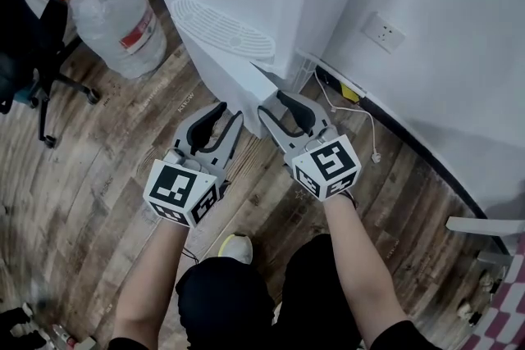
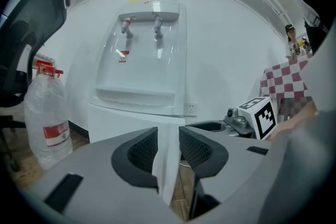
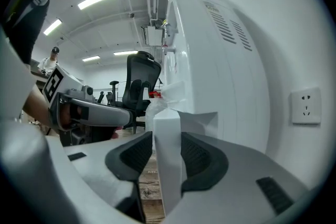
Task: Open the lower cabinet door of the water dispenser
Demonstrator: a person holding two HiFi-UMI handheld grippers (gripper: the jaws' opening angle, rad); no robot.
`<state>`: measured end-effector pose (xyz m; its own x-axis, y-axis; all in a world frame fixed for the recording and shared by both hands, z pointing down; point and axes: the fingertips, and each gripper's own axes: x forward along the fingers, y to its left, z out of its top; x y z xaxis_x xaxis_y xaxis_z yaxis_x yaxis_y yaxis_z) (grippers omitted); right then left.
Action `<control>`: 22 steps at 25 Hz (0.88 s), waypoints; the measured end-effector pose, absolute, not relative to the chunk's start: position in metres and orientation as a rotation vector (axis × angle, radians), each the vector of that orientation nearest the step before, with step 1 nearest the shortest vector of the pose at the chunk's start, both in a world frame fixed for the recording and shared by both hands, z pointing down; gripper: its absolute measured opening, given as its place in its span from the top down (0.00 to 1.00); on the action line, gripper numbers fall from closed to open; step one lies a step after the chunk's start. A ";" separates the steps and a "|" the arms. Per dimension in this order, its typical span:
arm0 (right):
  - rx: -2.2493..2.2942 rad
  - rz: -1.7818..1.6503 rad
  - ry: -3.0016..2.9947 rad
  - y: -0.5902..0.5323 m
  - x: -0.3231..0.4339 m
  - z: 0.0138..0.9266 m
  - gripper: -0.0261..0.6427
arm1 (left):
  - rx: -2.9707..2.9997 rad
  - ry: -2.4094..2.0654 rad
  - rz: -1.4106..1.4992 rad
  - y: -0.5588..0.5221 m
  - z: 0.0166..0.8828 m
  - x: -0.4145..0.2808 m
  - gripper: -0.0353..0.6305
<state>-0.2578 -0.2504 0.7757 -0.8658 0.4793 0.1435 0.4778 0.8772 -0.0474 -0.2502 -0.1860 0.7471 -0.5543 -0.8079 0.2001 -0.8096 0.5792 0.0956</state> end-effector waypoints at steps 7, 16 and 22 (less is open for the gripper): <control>-0.870 -0.053 -2.854 -0.220 -0.243 0.777 0.69 | 1.314 -2.625 -0.007 -0.181 0.740 -0.250 0.56; -1.029 -0.132 -2.783 -0.178 -0.228 0.781 0.69 | 1.244 -2.704 0.128 -0.175 0.726 -0.251 0.48; -1.117 -0.128 -2.746 -0.159 -0.222 0.781 0.69 | 1.157 -2.711 0.208 -0.166 0.733 -0.257 0.48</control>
